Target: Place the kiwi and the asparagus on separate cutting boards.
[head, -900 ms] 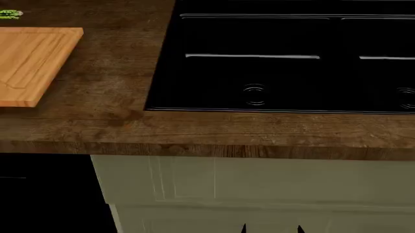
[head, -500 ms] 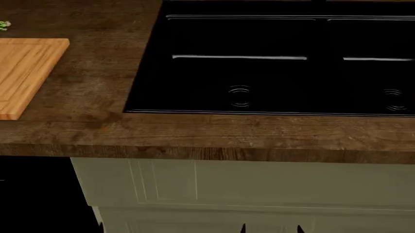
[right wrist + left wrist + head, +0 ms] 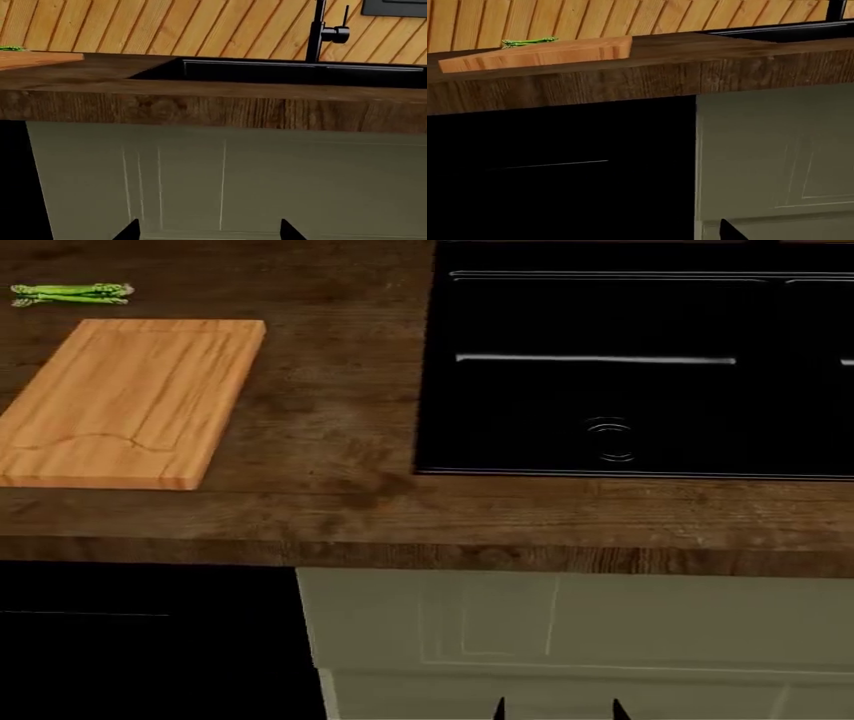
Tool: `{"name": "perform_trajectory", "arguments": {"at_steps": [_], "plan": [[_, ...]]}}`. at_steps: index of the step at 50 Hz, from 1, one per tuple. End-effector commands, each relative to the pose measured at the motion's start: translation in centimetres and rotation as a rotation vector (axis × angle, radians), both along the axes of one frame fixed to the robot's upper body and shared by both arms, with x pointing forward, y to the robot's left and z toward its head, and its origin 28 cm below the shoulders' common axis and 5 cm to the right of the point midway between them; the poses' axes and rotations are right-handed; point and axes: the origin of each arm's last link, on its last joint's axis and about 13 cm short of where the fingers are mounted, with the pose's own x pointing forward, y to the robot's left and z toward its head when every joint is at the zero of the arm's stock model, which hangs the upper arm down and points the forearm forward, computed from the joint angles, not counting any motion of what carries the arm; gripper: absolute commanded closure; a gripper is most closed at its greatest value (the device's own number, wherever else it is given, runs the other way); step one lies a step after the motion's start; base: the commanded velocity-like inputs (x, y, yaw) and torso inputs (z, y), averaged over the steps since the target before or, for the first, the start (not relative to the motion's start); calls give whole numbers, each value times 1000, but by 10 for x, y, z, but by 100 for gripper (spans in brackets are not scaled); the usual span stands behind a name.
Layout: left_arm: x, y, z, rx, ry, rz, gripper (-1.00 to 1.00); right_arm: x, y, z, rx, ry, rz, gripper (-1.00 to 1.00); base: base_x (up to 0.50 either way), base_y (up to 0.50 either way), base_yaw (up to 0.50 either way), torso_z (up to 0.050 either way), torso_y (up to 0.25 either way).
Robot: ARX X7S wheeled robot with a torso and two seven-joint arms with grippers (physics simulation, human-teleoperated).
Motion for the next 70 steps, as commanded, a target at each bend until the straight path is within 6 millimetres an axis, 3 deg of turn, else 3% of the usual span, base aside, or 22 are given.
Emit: {"name": "perform_trajectory", "arguments": {"at_steps": [1,70], "plan": [[2,1,1,-24,-7,3,-100,1,-1,0,-9,-7,-8,-100,0,500,0,0,0],[3,0,0,-24,30,9,-100,-1,1,1,-33,-25,-2,-100,36,500,0,0,0]]}}
